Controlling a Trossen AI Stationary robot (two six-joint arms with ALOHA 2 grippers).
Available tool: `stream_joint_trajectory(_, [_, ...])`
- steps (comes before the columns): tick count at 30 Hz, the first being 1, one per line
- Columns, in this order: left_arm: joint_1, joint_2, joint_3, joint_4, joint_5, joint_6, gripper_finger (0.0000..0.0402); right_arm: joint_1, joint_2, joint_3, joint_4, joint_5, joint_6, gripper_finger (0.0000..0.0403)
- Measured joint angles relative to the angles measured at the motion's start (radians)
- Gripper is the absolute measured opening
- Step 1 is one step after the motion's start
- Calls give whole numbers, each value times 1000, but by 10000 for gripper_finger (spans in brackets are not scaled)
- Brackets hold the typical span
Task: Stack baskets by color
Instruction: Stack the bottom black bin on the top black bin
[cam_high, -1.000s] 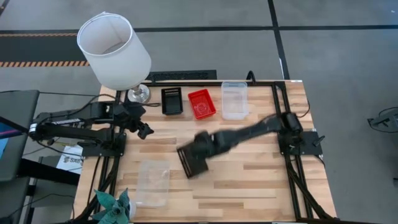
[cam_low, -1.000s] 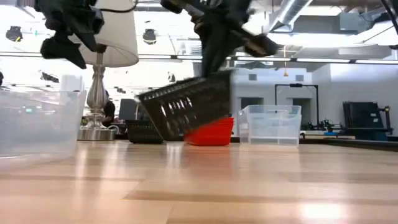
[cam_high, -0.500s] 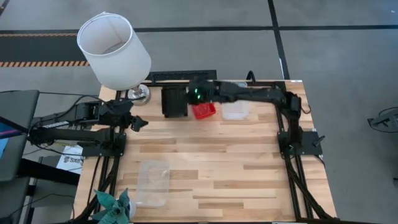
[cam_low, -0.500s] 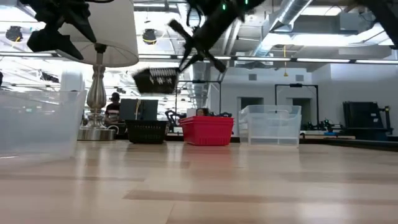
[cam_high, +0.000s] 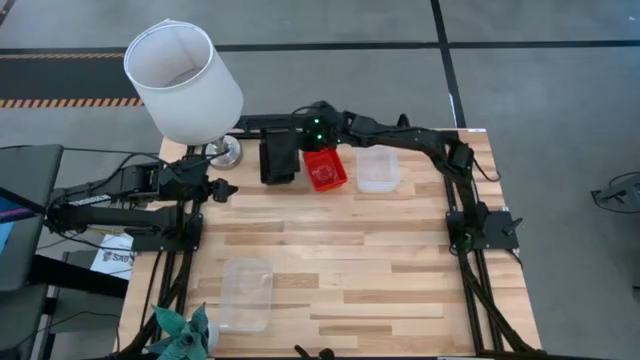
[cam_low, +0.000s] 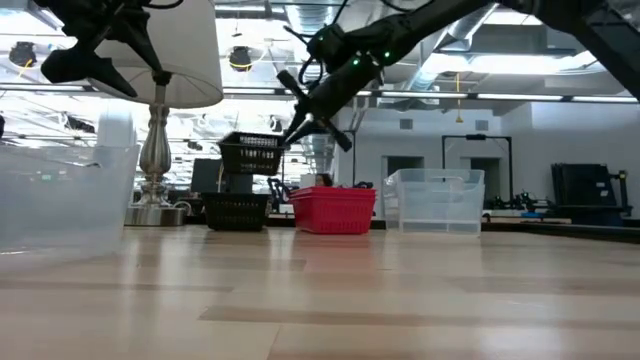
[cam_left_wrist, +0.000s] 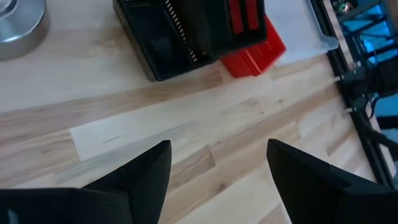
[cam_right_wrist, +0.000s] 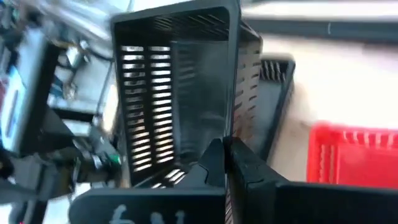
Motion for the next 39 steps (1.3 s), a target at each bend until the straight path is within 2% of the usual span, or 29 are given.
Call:
stream_joint_trajectory(2, [0,-1,0,0,-8,-10,251,4,29,11,38,-16,-5,7])
stream_joint_trajectory(14, [0,0,0,0,-21,-60,251,3,197,182,6,-94,-24,8])
stream_joint_trajectory(24, [0,-1,0,0,-21,-46,251,-7,186,214,-117,-56,-42,8])
stream_joint_trajectory(26, [0,0,0,0,-22,-44,251,-10,179,216,-121,-19,-44,8])
stream_joint_trajectory(39, [0,0,0,0,-22,-43,251,-10,182,214,-139,-14,-50,28])
